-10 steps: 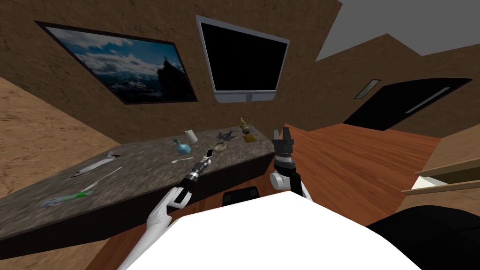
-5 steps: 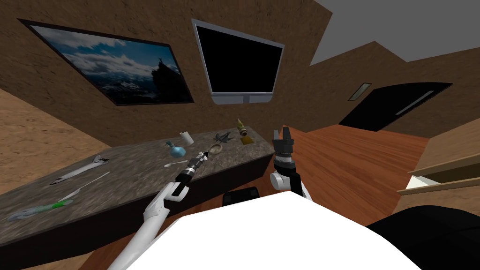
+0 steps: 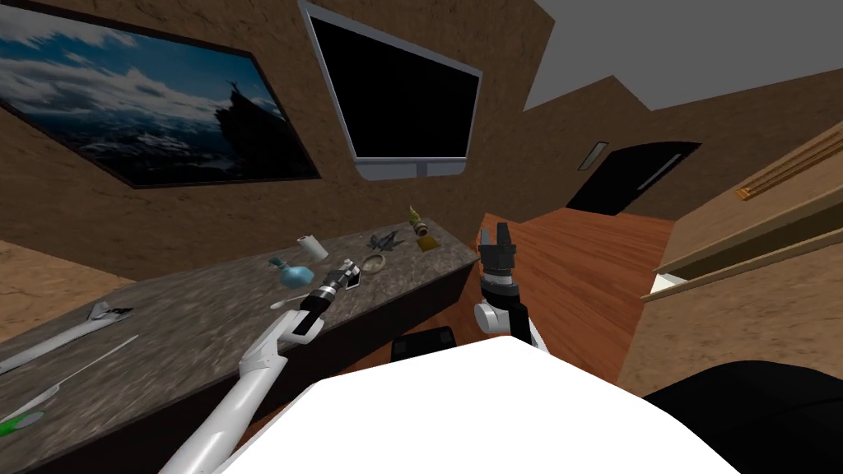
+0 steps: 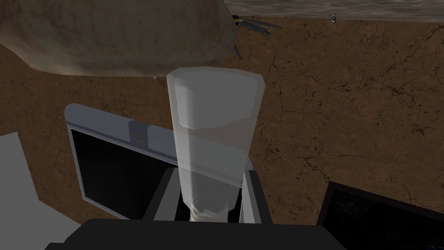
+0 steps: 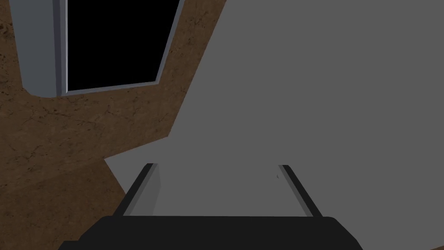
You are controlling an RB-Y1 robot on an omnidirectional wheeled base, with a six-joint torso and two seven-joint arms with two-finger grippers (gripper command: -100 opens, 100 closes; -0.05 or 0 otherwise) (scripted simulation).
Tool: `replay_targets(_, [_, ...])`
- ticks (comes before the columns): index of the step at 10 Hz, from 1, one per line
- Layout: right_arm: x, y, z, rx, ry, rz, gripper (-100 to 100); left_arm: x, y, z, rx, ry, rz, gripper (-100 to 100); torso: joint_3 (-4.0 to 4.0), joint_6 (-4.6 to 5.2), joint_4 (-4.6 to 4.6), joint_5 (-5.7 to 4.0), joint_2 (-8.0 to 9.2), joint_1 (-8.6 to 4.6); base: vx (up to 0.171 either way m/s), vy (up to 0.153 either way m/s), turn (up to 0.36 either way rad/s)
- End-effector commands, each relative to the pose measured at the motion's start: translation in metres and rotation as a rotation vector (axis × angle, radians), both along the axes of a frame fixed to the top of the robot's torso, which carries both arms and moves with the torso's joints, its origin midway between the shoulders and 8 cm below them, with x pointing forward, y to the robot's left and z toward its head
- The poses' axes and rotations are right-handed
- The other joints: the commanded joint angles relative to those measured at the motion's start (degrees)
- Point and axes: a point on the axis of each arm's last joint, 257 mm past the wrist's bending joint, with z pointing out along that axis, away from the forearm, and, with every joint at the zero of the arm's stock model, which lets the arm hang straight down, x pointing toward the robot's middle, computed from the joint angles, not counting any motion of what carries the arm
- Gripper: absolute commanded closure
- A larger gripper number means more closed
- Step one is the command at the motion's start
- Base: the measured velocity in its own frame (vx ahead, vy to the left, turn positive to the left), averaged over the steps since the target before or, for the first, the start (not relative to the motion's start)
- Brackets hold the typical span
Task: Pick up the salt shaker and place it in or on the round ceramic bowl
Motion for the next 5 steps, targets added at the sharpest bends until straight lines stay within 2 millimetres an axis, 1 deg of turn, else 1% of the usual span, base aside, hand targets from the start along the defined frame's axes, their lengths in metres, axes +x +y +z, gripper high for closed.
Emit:
replay_targets(1, [0.0000, 0.0000, 0.0000, 0.000, 0.000, 0.000, 0, 0.0008, -0.0036, 0.0017, -0.005, 0.010, -0.022, 100, 0.00, 0.00, 0.00, 0.00, 0.00, 0.00, -0.120, 0.153, -0.236])
replay_targets(2, [0.0000, 0.0000, 0.0000, 0.000, 0.000, 0.000, 0, 0.0000, -0.0068, -0.0003, -0.014, 0.025, -0.042, 100, 0.02, -0.02, -0.01, 0.02, 0.05, -0.03, -0.101, 0.125, -0.306])
replay_targets(5, [0.0000, 0.0000, 0.0000, 0.000, 0.000, 0.000, 0, -0.0026, -0.0108, -0.0061, -0.041, 0.061, -0.069, 100, -0.22, 0.27, -0.22, 0.12, -0.21, -0.33, -0.087, 0.085, -0.237])
